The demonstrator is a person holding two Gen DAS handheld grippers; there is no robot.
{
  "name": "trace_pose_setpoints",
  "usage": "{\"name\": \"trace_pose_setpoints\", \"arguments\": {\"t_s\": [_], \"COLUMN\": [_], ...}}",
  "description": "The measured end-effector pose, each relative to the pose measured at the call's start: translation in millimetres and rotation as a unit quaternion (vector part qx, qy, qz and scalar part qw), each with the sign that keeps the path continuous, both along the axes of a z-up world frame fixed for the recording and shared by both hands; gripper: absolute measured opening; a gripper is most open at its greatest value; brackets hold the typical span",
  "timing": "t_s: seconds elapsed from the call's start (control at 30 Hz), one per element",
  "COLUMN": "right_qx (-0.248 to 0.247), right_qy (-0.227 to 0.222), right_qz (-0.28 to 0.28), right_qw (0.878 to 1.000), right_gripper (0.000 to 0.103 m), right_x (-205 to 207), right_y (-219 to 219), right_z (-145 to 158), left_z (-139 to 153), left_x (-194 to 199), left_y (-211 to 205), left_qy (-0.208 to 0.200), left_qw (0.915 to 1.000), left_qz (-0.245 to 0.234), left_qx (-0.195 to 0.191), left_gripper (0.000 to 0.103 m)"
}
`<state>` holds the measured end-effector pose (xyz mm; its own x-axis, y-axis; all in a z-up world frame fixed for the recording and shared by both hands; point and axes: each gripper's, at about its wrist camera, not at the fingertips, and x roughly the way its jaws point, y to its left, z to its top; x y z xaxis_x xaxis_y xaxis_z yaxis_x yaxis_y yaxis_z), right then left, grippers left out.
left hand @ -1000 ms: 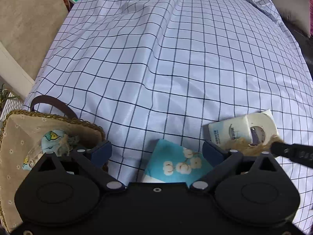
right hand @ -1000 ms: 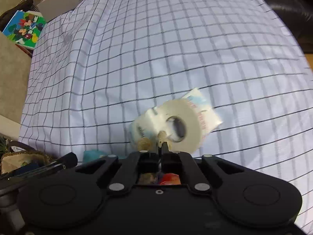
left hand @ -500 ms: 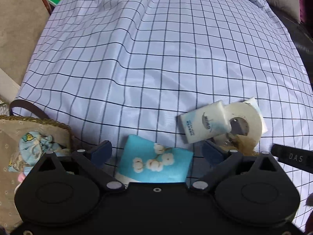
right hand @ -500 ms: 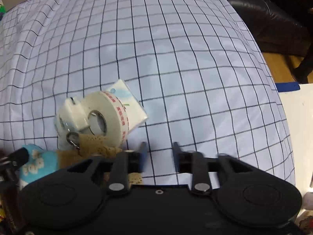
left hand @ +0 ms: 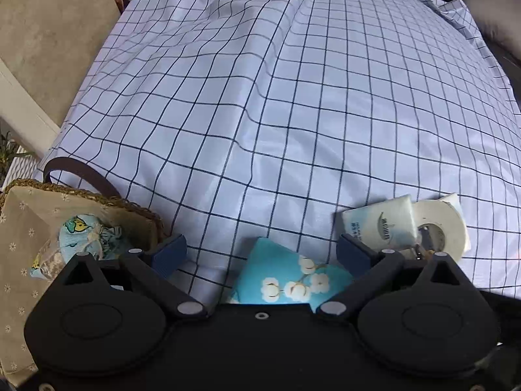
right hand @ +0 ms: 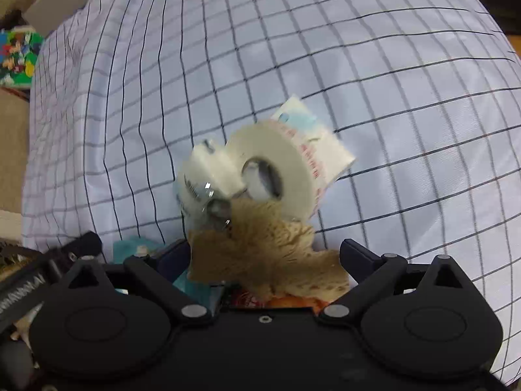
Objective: Organize soft objects
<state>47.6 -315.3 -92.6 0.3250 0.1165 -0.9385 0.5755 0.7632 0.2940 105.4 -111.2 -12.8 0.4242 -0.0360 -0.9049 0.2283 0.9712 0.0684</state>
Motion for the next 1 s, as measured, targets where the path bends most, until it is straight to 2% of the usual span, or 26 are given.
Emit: {"name": "trace_pose_setpoints", "arguments": {"t_s": [0.13, 0.17, 0.23, 0.27, 0.3, 0.6, 0.77, 0.9, 1.0], "right_qx": [-0.028, -0.030, -0.025, -0.020, -0.014, 0.053, 0.050, 0.045, 0.033], "right_qy": [0.013, 0.012, 0.013, 0.008, 0.007, -0.007, -0.003, 0.006, 0.011], "right_qz": [0.016, 0.015, 0.013, 0.016, 0.016, -0.062, -0.100, -0.111, -0.112], "right_qw": [0.999, 0.999, 1.000, 1.000, 1.000, 0.997, 0.994, 0.993, 0.993], "right_gripper": [0.098, 0.089, 0.079, 0.067, 0.065, 0.063, 0.063, 0.063, 0.063], "right_x": [10.7, 11.6, 12.8, 13.4, 13.3, -18.0, -40.1, -56.5, -65.1], "right_y": [15.6, 17.7, 19.0, 15.6, 13.9, -30.2, -58.3, -74.5, -82.0], "right_z": [-9.7, -11.5, -12.9, -13.8, -12.7, 1.4, 4.7, 1.4, -0.5], "left_z": [-3.0, -3.0, -2.6, -3.0, -3.9, -23.3, -35.5, -42.8, -52.7], "left_x": [2.6, 2.3, 1.6, 1.2, 0.8, -1.3, -0.5, 2.5, 7.1], "left_y": [0.9, 0.6, -1.1, -2.7, -4.6, -32.4, -52.5, -64.5, -70.6], "left_qy": [0.011, 0.012, 0.011, 0.012, 0.012, 0.054, 0.059, 0.064, 0.069], "left_qw": [0.9999, 0.9999, 0.9998, 0.9998, 0.9998, 0.9973, 0.9965, 0.9952, 0.9953], "left_qz": [-0.002, -0.004, -0.009, -0.011, -0.014, -0.032, -0.039, -0.039, -0.027], "left_qx": [-0.009, -0.010, -0.011, -0.011, -0.010, -0.038, -0.044, -0.063, -0.062], "left_gripper": [0.096, 0.096, 0.096, 0.096, 0.096, 0.096, 0.096, 0.096, 0.096]}}
